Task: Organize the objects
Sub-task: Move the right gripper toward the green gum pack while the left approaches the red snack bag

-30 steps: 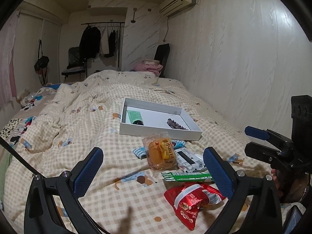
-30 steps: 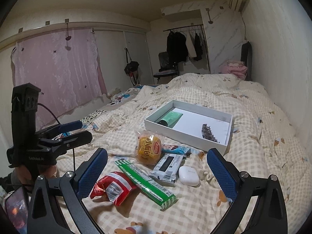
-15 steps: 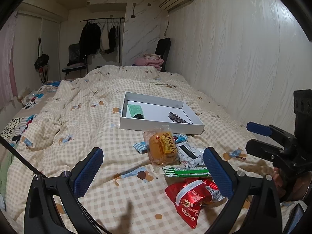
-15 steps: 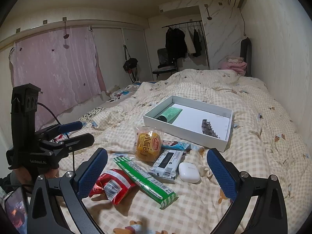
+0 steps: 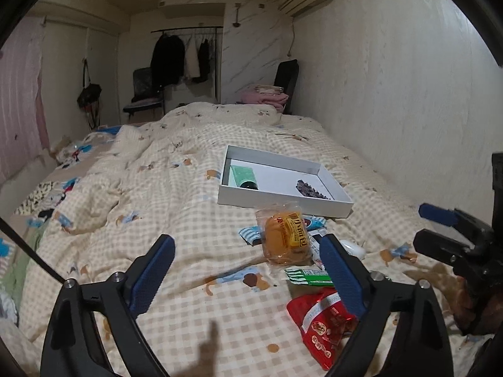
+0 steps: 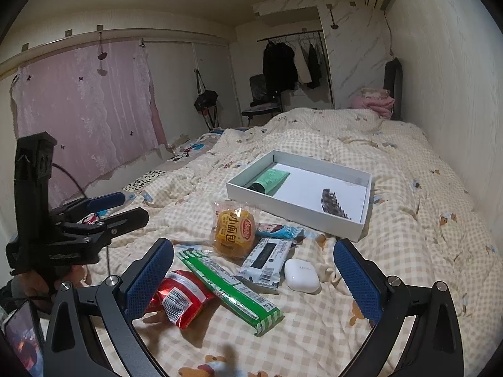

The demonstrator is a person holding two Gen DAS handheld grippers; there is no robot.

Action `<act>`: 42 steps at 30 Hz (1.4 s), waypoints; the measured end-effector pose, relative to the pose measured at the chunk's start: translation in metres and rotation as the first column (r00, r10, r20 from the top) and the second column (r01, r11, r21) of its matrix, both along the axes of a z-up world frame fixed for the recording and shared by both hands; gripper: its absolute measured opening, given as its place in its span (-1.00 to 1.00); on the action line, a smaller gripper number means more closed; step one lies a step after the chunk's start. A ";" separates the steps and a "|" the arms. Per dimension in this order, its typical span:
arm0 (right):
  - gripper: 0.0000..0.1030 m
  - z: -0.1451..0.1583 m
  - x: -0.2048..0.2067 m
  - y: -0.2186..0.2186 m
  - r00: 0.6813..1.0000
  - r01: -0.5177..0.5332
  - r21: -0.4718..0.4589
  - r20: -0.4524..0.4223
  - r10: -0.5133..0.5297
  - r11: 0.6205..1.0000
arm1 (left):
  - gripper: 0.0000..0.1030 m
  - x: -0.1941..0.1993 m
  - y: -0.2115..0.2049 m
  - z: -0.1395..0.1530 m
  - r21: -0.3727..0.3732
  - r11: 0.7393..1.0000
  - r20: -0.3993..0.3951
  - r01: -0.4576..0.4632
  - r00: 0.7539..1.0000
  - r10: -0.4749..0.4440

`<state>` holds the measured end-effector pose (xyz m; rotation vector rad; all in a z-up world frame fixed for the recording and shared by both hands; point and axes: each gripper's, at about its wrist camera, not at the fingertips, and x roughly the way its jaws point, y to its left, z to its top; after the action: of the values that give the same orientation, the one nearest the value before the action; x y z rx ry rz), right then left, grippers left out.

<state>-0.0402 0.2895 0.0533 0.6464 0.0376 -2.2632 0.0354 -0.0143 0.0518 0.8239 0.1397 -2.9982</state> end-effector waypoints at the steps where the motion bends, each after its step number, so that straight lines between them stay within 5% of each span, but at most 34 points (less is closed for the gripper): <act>1: 0.98 0.000 0.000 0.001 1.000 0.004 0.003 0.004 -0.004 1.000 | 0.79 -0.001 -0.001 0.000 0.006 1.000 0.005 -0.002 1.000 0.001; 5: 0.30 0.001 -0.001 0.000 1.000 0.014 0.014 0.013 -0.014 1.000 | 0.57 -0.011 -0.006 -0.005 0.031 1.000 0.072 0.004 0.997 -0.006; 11: 0.30 -0.004 -0.010 0.003 0.997 0.008 0.008 0.072 -0.008 1.000 | 0.42 -0.022 -0.015 -0.016 0.084 0.996 0.155 -0.002 0.988 -0.012; 16: 0.31 -0.007 -0.015 0.003 0.994 -0.006 0.000 0.109 0.006 1.000 | 0.42 -0.025 -0.011 -0.017 0.132 0.985 0.192 0.113 0.972 -0.137; 19: 0.31 -0.010 -0.017 0.001 0.991 -0.017 0.003 0.135 0.016 1.000 | 0.45 -0.021 -0.003 -0.020 0.219 0.944 0.171 0.248 0.942 -0.288; 28: 0.31 -0.020 -0.023 -0.003 0.981 -0.022 0.029 0.191 0.016 0.999 | 0.55 -0.035 0.017 -0.042 0.180 0.942 0.303 0.282 0.896 -0.325; 42: 0.31 -0.026 -0.022 -0.008 0.979 -0.045 0.051 0.203 0.034 0.998 | 0.60 -0.047 0.034 -0.056 0.213 0.910 0.356 0.355 0.840 -0.411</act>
<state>-0.0617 0.2814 0.0277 0.8940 0.0136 -2.1539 -0.0118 0.0194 -0.0047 1.6350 0.1926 -3.1115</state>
